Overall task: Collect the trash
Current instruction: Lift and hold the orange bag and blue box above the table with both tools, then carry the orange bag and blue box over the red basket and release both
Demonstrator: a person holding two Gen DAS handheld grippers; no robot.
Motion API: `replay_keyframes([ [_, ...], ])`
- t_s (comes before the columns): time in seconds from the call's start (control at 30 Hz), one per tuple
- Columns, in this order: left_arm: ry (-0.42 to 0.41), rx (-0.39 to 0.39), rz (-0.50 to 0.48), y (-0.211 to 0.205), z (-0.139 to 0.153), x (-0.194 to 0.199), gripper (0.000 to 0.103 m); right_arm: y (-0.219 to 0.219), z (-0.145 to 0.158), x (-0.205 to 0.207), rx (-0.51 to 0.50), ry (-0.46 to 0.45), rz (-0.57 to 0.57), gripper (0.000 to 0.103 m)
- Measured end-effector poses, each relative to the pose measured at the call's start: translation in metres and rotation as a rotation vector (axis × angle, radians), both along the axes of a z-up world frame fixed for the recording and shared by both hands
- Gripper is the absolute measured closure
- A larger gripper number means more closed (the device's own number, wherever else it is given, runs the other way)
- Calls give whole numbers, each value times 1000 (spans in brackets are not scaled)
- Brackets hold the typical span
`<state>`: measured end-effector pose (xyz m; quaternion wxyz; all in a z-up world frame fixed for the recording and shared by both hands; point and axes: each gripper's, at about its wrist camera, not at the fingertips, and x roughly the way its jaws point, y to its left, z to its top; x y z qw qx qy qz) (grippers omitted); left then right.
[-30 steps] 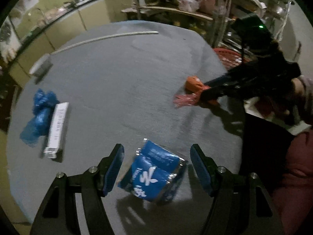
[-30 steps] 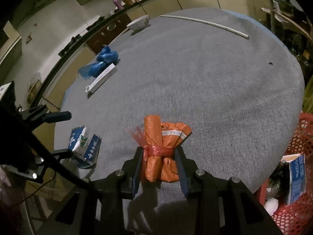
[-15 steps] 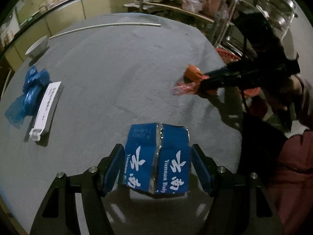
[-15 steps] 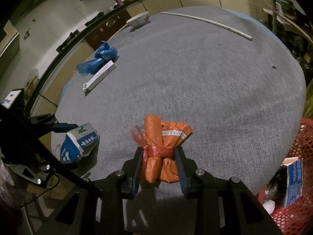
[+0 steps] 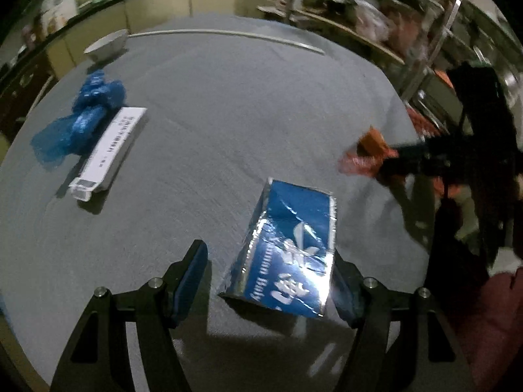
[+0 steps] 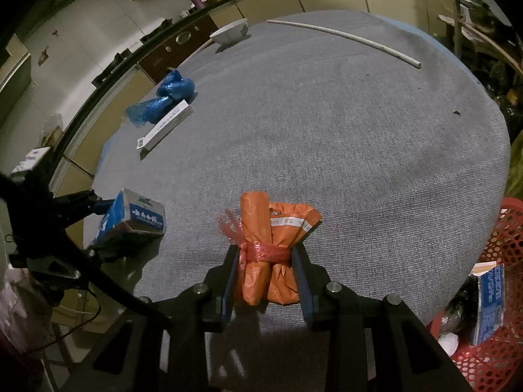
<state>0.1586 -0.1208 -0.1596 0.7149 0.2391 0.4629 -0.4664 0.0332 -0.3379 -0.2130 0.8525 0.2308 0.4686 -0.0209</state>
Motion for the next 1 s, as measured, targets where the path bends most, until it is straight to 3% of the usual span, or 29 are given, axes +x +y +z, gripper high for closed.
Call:
replay_keyframes([
  [0.33, -45, 21, 123, -11, 4, -19, 33, 0, 1, 6, 7, 30, -15, 66],
  [0.43, -36, 21, 144, -15, 0, -23, 42, 3, 1, 9, -12, 40, -12, 66],
  [0.63, -27, -17, 194, -11, 6, -24, 49, 13, 2, 11, -104, 38, 13, 69],
  [1.0, -95, -92, 226, -23, 30, -48, 50, -1, 7, -9, -39, -31, -19, 71],
])
